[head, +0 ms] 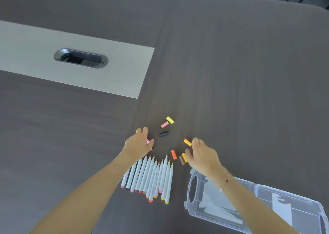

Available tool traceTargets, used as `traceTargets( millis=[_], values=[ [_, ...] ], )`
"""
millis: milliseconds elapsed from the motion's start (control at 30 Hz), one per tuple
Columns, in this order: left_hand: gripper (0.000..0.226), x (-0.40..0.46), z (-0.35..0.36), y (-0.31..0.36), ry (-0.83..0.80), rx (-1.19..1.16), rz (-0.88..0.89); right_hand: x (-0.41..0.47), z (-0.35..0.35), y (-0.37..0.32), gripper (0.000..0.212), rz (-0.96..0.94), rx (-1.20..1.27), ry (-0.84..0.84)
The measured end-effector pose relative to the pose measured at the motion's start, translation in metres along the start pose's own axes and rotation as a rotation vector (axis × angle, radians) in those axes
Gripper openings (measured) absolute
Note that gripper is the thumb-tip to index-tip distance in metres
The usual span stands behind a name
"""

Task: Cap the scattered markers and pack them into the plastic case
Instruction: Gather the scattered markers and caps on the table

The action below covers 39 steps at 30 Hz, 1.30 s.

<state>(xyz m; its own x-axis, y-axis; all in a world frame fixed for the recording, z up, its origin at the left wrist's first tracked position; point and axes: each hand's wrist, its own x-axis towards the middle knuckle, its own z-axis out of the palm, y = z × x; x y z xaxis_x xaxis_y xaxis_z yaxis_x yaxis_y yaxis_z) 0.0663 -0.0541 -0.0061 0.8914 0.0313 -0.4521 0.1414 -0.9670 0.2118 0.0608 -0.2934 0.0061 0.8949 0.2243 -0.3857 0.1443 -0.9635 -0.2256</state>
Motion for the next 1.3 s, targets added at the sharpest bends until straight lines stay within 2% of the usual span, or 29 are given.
traceTargets(
  millis=[67,133,233,367,500,600,700,800,900,1000,1133,1200,1300],
  values=[
    [0.039,0.002,-0.003,0.005,-0.011,0.09,-0.016,-0.011,0.01,-0.006,0.043,-0.097,-0.139,-0.041],
    [0.045,0.001,-0.006,0.003,0.023,0.151,-0.06,-0.013,0.02,-0.006,0.05,-0.145,-0.17,-0.061],
    [0.056,-0.001,-0.008,-0.004,0.034,0.205,-0.116,-0.01,0.024,-0.009,0.043,-0.173,-0.261,-0.022],
    [0.08,0.002,-0.007,-0.014,-0.116,0.21,-0.005,-0.006,0.023,-0.02,0.035,-0.129,-0.263,-0.044],
    [0.064,0.007,-0.008,-0.009,-0.15,0.344,0.125,0.008,0.021,-0.037,0.033,-0.036,-0.346,-0.134],
    [0.05,0.011,-0.01,-0.005,-0.124,0.483,0.186,0.019,0.021,-0.046,0.042,-0.083,-0.544,-0.198],
    [0.045,0.015,-0.011,-0.007,-0.122,0.568,0.232,0.023,0.017,-0.044,0.056,-0.133,-0.613,-0.244],
    [0.041,0.018,-0.006,-0.009,-0.118,0.536,0.213,0.015,0.011,-0.039,0.044,-0.15,-0.525,-0.164],
    [0.029,0.02,0.0,-0.006,0.024,0.44,0.148,0.007,0.004,-0.032,0.021,-0.032,-0.3,0.018],
    [0.033,0.021,0.004,-0.003,-0.056,0.428,0.055,0.007,0.01,-0.015,0.021,0.068,0.026,-0.021],
    [0.045,0.021,-0.001,-0.002,-0.071,0.466,0.088,0.006,0.01,-0.008,0.016,0.205,0.408,0.016],
    [0.046,0.017,-0.003,-0.002,-0.078,0.489,0.094,0.005,0.008,-0.006,0.015,0.272,0.48,0.046],
    [0.05,0.016,-0.001,-0.003,-0.104,0.568,0.139,0.01,0.002,-0.003,0.028,0.353,0.495,0.106]
  ],
)
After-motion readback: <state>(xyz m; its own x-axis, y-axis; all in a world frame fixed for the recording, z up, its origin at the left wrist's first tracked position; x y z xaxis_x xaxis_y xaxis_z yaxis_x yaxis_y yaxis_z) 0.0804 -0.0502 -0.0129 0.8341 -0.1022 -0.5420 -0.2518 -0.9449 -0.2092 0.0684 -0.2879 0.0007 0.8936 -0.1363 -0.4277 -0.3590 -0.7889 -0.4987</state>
